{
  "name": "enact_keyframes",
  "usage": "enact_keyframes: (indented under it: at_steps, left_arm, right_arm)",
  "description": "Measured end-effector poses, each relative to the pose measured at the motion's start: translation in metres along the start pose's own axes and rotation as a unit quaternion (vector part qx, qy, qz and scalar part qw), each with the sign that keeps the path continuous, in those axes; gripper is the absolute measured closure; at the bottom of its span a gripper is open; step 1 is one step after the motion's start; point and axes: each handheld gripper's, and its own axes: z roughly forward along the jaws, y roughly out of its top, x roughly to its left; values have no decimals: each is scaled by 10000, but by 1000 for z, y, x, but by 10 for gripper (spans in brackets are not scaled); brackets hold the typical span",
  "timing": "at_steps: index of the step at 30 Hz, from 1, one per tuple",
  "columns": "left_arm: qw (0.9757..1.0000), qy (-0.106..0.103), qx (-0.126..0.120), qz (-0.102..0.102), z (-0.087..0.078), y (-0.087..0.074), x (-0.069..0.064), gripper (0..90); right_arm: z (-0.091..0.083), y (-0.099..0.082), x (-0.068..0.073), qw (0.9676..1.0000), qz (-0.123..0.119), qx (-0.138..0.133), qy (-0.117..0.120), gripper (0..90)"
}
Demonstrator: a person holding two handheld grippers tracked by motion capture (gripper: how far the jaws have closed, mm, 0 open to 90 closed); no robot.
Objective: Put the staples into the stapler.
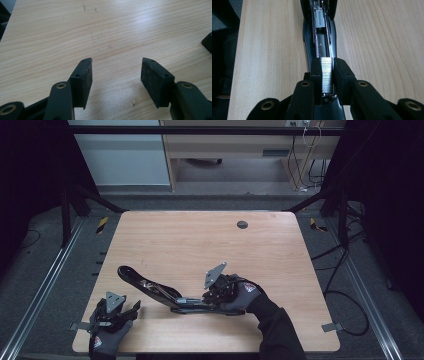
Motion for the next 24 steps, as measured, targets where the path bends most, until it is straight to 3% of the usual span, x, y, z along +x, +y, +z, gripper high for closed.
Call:
enact_keyframes:
  at_steps: [24]
  left_arm:
    - [10000, -1, 4, 13, 0, 0, 0, 420]
  right_arm:
    - [-1, 0, 1, 10000, 24, 8, 1, 746]
